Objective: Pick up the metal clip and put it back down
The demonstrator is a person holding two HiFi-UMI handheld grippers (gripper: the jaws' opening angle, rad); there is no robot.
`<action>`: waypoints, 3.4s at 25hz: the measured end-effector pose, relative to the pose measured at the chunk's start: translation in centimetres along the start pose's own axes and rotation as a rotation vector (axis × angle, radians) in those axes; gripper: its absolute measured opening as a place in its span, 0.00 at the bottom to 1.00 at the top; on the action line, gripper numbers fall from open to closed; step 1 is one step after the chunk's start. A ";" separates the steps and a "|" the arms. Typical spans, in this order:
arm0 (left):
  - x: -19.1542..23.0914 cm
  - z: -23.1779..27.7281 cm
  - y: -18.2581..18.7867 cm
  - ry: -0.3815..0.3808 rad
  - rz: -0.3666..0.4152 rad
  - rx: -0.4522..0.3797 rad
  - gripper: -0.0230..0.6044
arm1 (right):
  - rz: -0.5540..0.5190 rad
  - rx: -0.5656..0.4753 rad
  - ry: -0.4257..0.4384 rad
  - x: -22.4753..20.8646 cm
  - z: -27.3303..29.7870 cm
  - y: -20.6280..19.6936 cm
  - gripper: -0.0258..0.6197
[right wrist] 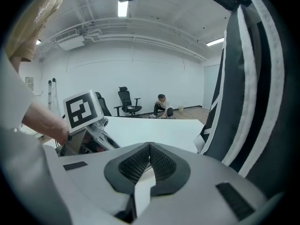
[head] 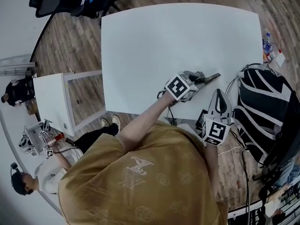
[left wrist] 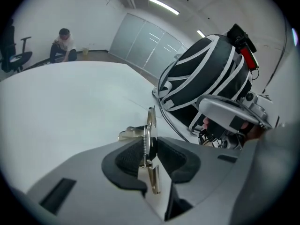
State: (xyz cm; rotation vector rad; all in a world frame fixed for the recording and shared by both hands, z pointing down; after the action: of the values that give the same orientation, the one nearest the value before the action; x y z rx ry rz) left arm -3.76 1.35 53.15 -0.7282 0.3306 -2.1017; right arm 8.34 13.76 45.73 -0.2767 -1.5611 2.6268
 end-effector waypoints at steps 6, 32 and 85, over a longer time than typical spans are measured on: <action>-0.4 -1.2 0.0 0.018 0.003 -0.049 0.20 | -0.012 -0.030 0.003 0.4 -0.5 0.8 0.05; -3.2 -6.8 2.4 0.151 0.168 -0.495 0.19 | -0.049 -0.109 -0.077 -0.3 -1.7 2.9 0.05; -5.1 -14.5 4.7 0.211 0.131 -0.934 0.19 | -0.058 -0.321 -0.003 0.8 -3.4 8.5 0.05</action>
State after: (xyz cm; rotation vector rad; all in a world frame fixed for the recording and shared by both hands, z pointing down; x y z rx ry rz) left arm -7.15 2.22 37.47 -0.9560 1.4892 -1.8381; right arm 8.47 12.69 36.57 -0.2416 -1.9578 2.3266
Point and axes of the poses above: the fingertips, and each gripper's own axes: z forward along the fingers, x to its left, y out of its top, the point moved 10 cm from there along -z, backward along the fingers, and after that the axes turned 9 degrees about y, right-handed, at the moved point
